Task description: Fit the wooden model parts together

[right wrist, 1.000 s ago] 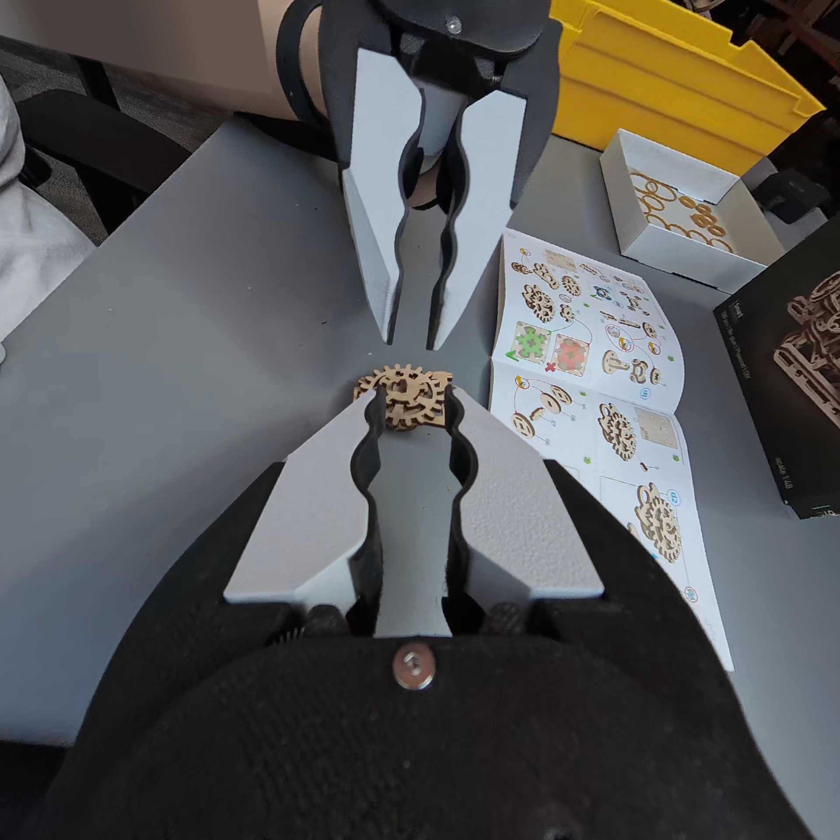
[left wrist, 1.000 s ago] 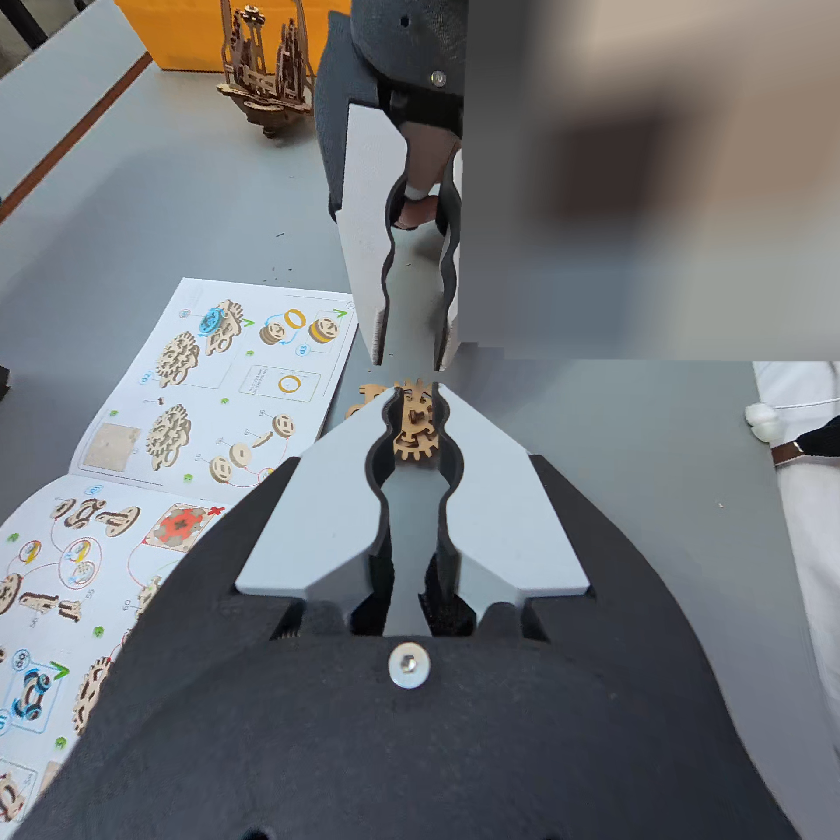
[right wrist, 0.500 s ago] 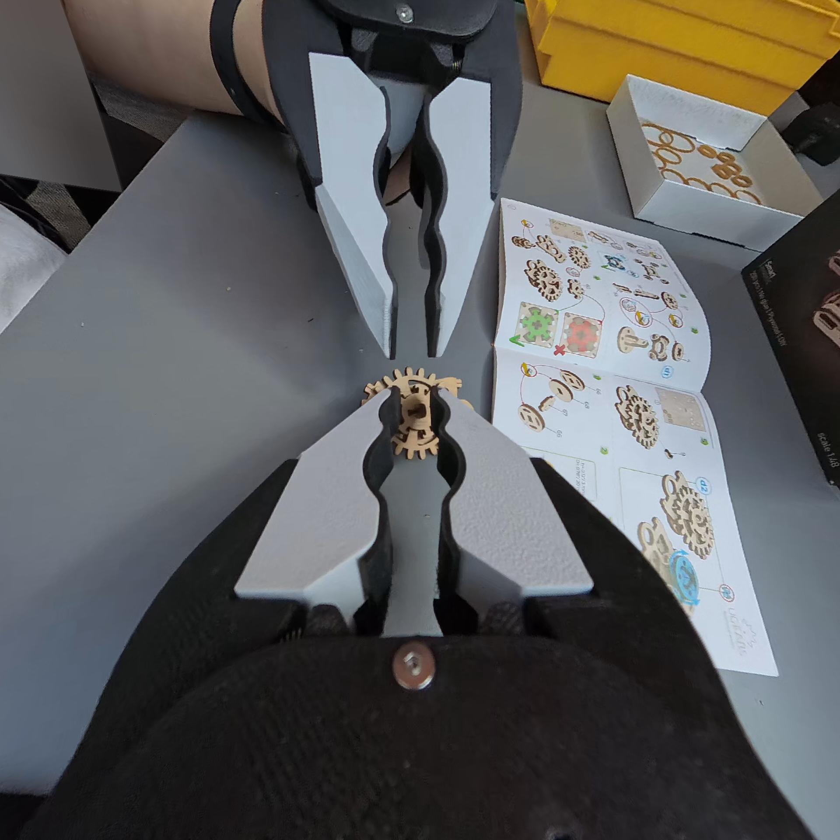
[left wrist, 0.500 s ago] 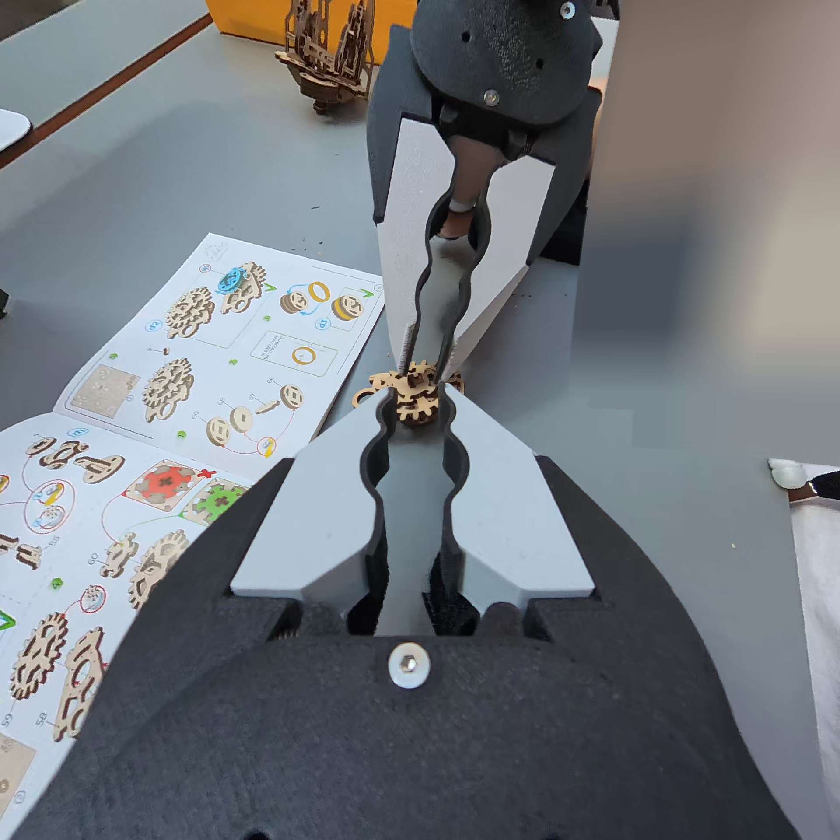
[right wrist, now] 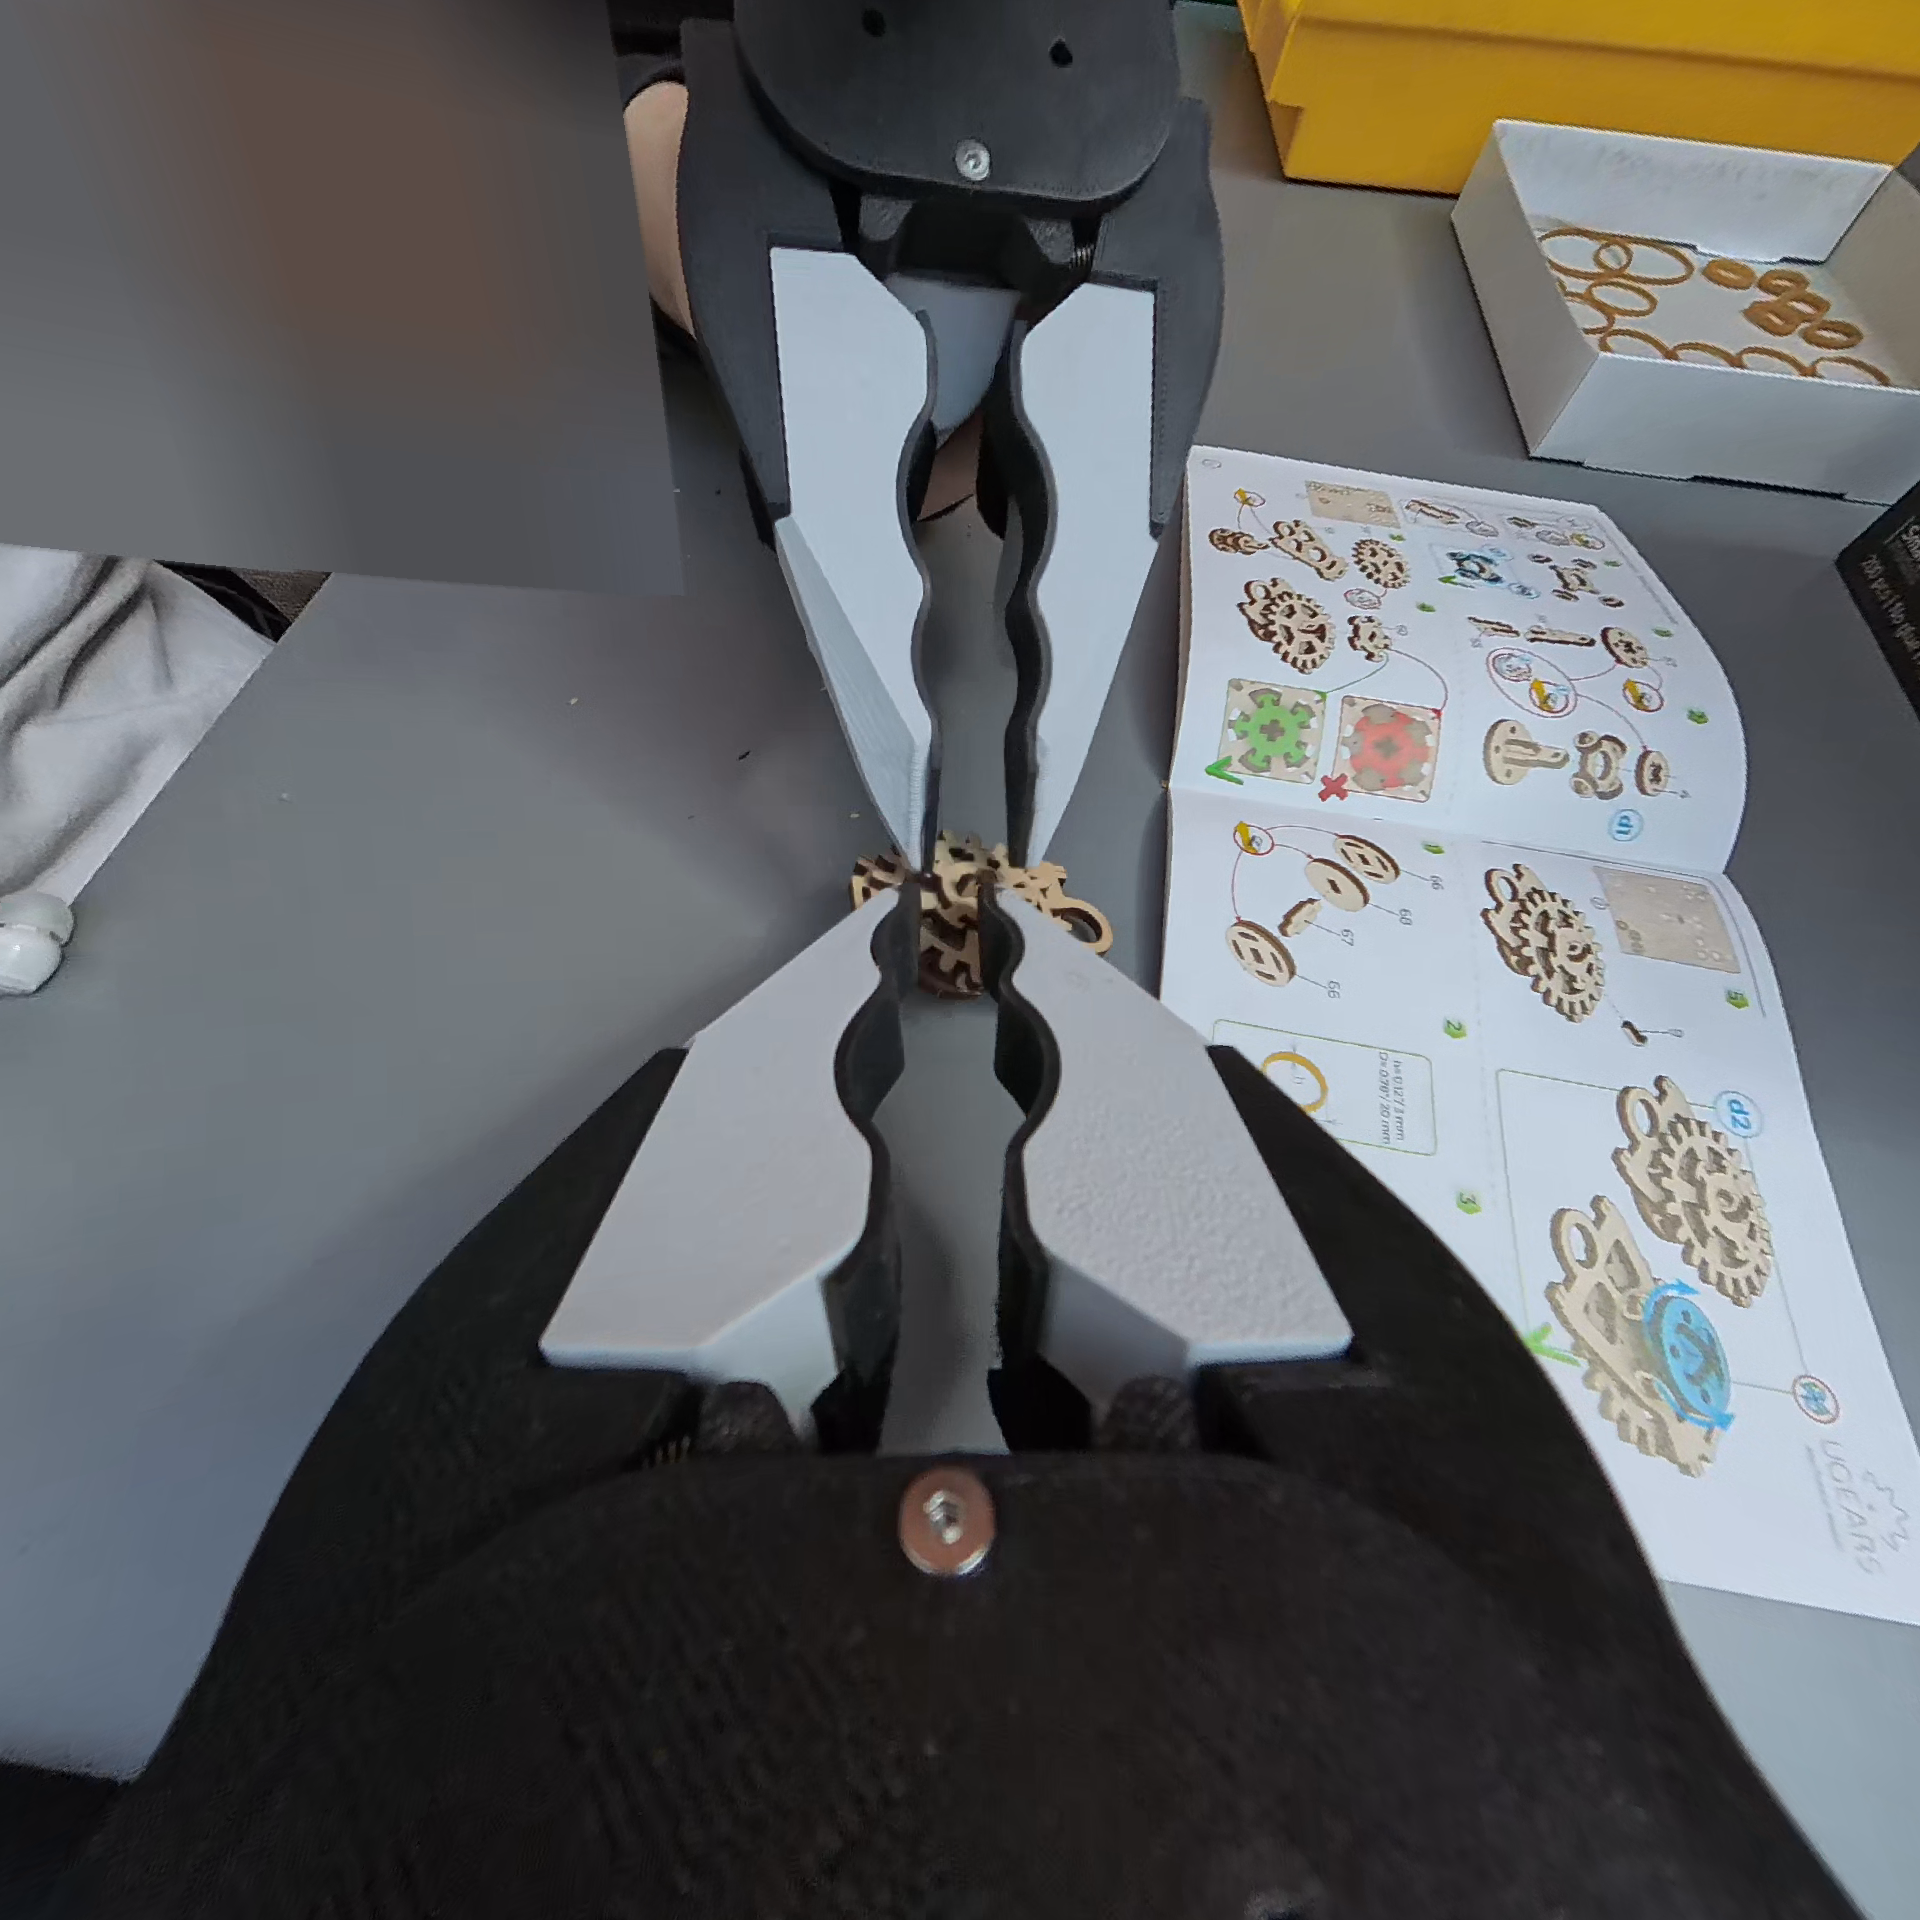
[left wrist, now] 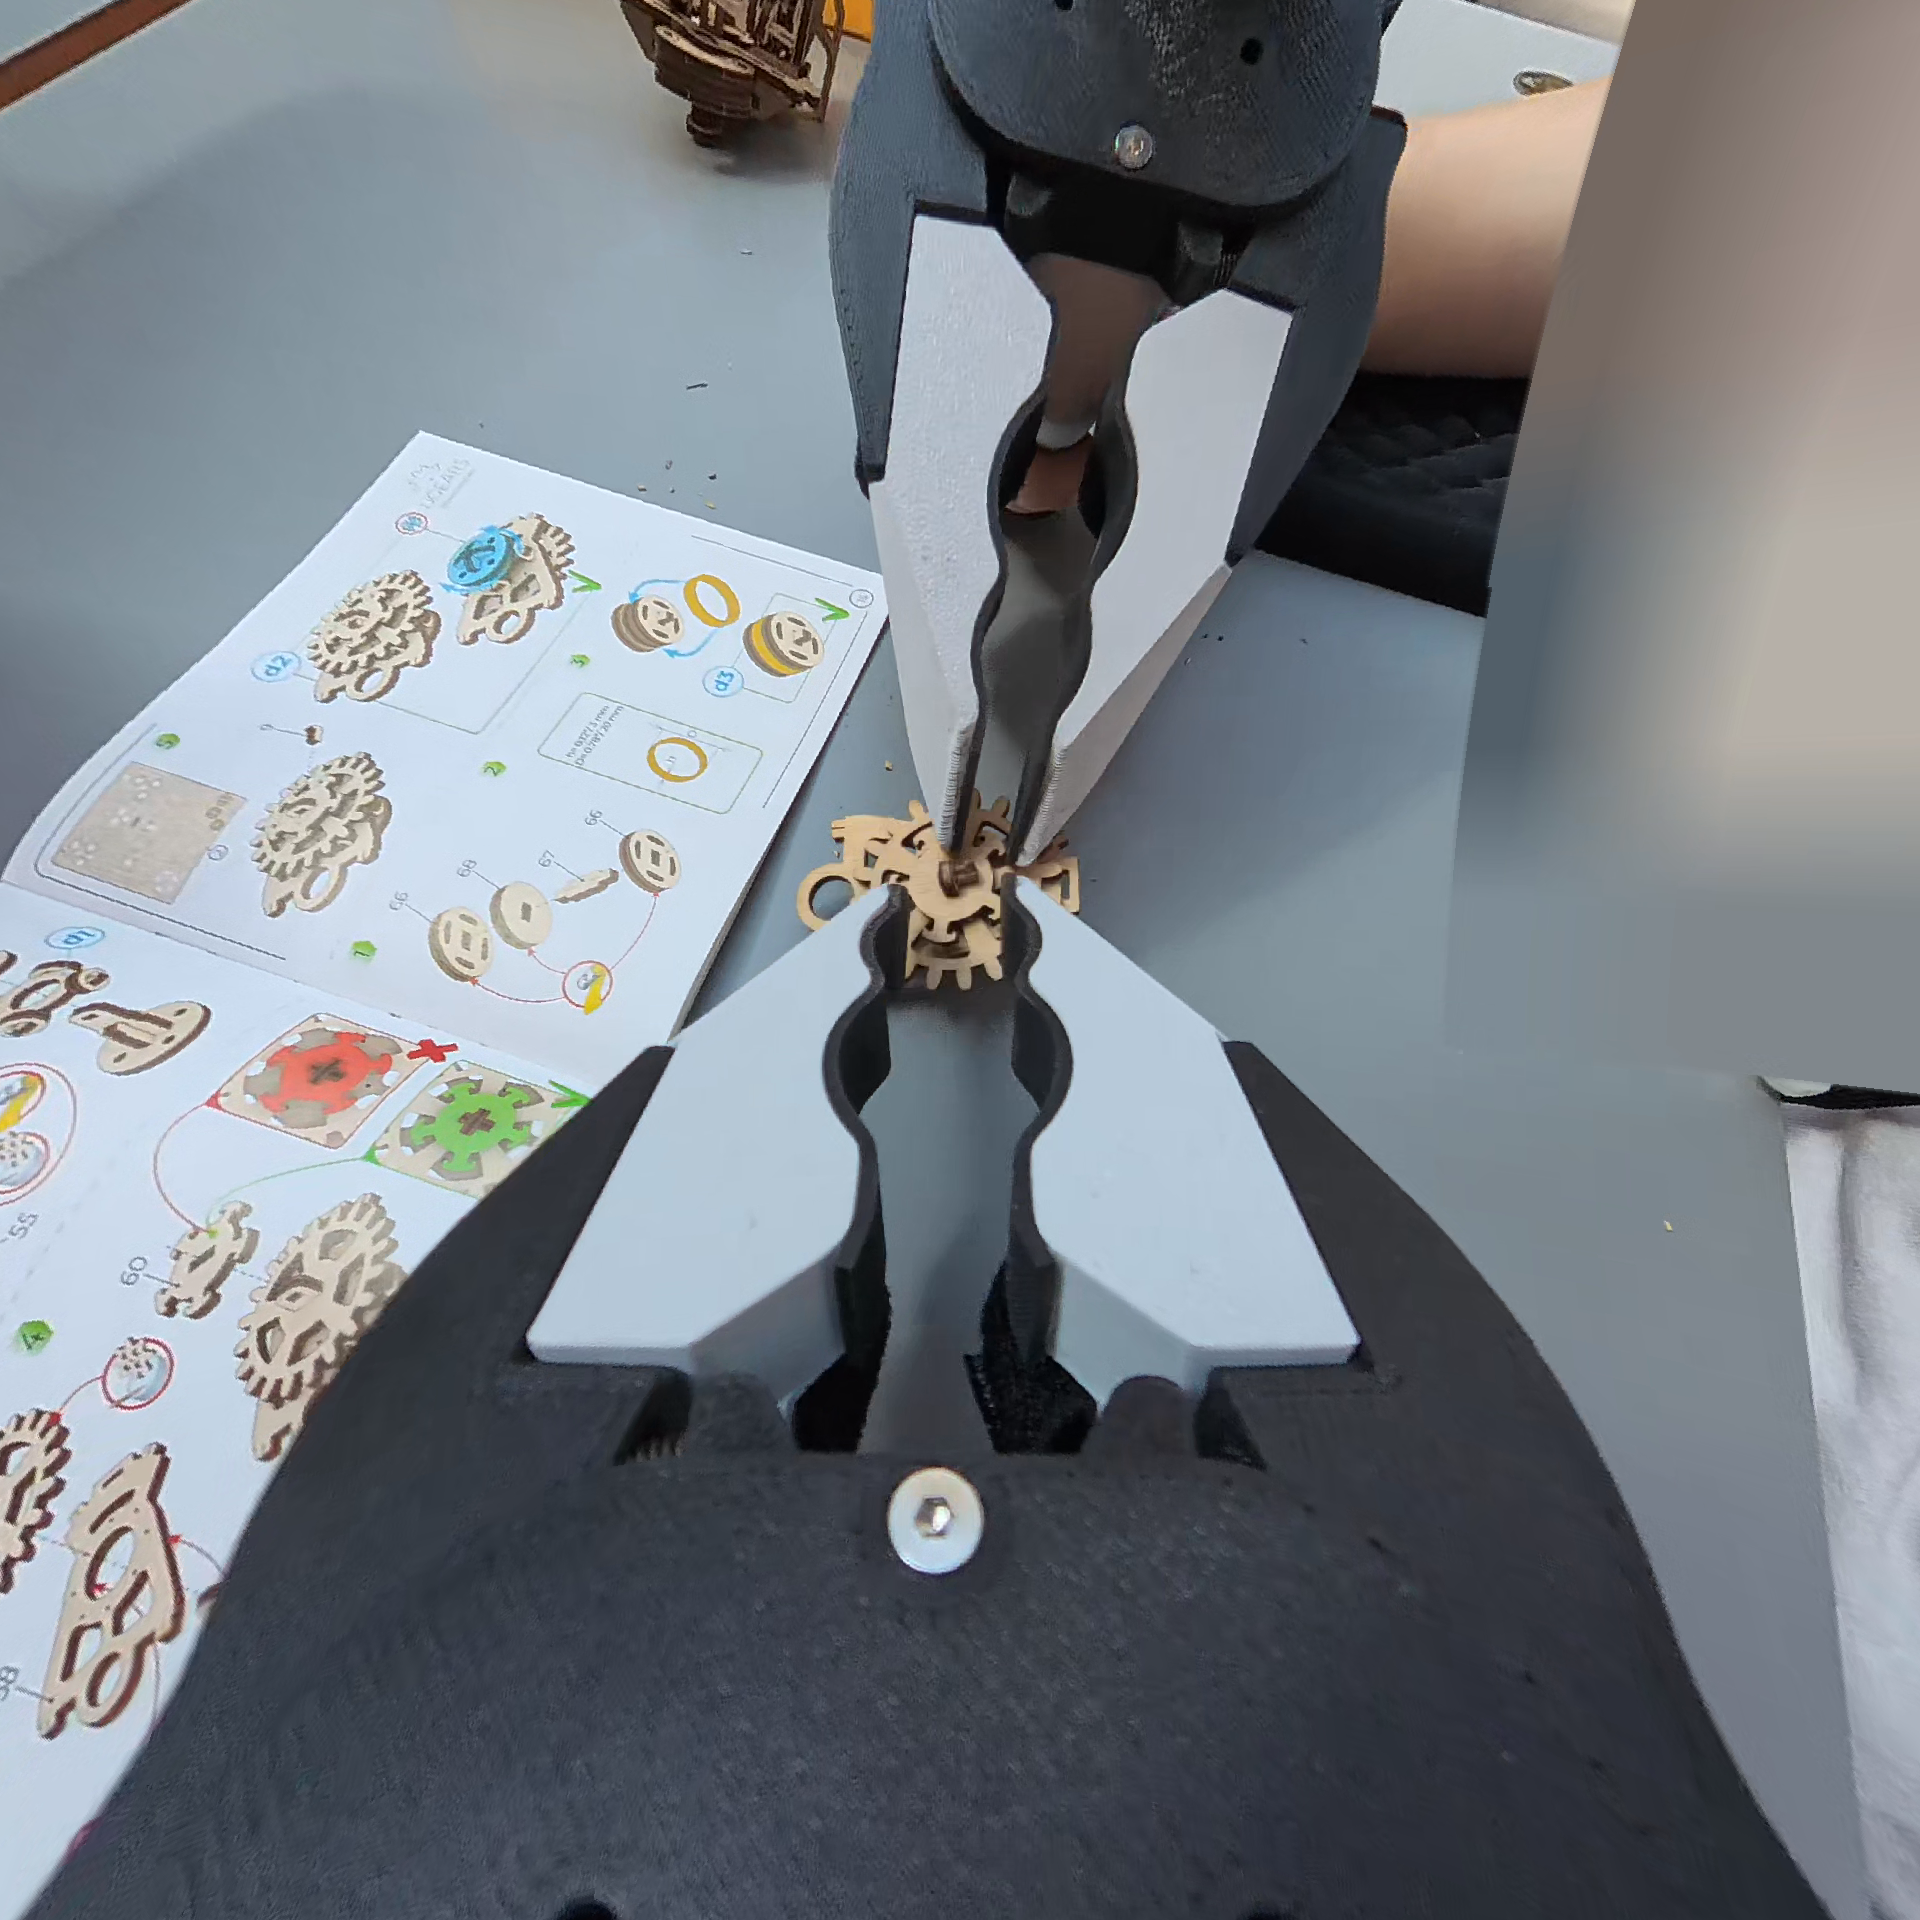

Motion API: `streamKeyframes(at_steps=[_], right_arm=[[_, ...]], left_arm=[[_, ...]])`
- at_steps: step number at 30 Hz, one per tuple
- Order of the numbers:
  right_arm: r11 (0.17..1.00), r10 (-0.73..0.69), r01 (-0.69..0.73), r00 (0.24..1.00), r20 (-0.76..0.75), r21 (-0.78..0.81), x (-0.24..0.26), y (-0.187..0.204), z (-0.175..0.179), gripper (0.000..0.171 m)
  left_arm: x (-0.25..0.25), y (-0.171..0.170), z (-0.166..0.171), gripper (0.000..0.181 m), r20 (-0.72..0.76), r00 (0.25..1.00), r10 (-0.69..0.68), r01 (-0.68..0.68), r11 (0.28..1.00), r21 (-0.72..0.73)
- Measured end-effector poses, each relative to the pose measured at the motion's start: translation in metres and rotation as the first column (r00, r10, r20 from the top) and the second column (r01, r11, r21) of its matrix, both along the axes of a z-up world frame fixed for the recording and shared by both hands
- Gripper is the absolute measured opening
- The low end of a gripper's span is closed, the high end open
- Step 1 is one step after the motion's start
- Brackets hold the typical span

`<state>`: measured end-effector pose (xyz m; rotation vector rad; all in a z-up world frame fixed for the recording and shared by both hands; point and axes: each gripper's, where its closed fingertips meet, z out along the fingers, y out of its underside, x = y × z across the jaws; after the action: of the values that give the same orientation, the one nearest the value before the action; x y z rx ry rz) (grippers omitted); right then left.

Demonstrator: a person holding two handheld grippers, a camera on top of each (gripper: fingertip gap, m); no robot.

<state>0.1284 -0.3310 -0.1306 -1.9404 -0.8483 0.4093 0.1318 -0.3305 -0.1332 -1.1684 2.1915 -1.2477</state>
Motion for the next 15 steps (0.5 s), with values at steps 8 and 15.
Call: streamKeyframes(at_steps=[8,15], right_arm=[[1.0,-0.007,0.007,0.999,-0.044,0.005,-0.003,0.001,0.006,0.006],[0.999,-0.02,0.019,0.998,-0.052,-0.038,0.0,0.006,0.0,0.006]], left_arm=[[-0.004,-0.001,0.006,0.009,0.014,1.0,-0.002,0.003,0.998,-0.067],[-0.001,-0.004,-0.002,0.01,-0.007,1.0,0.003,-0.004,0.998,-0.062]])
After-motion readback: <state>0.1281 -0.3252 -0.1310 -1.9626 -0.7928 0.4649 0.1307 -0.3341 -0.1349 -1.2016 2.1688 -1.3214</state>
